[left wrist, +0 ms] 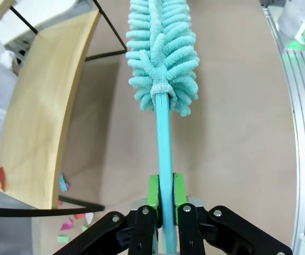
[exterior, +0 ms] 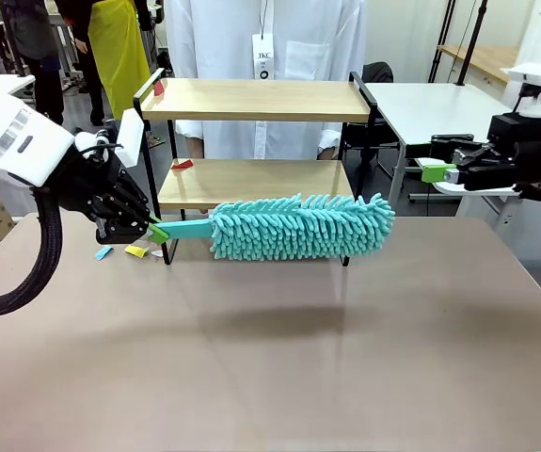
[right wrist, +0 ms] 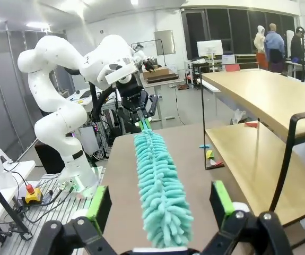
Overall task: Clean the shelf.
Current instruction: Hand the Duster back to the human.
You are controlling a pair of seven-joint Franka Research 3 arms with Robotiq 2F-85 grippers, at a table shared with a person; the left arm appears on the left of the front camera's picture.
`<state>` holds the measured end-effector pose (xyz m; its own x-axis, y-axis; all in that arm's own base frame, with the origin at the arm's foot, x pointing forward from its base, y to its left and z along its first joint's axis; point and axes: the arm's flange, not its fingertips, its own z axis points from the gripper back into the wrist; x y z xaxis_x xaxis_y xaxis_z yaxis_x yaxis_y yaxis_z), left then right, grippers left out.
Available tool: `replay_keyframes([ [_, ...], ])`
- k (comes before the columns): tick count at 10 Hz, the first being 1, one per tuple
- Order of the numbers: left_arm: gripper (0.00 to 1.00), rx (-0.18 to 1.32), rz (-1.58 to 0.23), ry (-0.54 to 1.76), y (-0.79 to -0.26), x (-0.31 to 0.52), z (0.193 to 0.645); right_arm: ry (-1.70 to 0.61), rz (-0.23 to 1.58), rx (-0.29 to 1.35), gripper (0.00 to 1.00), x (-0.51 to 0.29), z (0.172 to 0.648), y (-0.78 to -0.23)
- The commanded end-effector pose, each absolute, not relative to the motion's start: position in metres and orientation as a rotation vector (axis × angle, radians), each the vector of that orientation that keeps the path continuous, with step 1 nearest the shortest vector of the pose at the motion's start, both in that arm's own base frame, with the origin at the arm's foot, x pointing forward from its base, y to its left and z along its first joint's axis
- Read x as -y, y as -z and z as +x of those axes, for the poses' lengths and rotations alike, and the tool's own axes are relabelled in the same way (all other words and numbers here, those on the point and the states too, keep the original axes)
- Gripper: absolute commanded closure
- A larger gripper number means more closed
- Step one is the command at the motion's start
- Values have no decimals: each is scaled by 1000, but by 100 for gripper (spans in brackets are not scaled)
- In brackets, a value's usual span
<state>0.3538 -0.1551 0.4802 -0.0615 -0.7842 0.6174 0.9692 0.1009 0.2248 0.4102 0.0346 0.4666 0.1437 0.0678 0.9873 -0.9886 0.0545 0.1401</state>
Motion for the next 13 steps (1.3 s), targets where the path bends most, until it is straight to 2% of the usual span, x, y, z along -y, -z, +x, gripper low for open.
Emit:
replay_keyframes([
  [1, 87, 720, -320, 1487, -484, 157, 352, -1130, 1045, 1078, 0, -43, 406, -464],
  [5, 87, 720, -320, 1487, -484, 157, 352, -1176, 857, 1058, 0, -64, 407, -440],
  [8, 87, 720, -320, 1487, -484, 157, 352, -1191, 955, 991, 0, -53, 406, -416],
  [13, 87, 720, -320, 1487, -484, 157, 352, -1168, 1056, 1017, 0, -62, 405, -376],
])
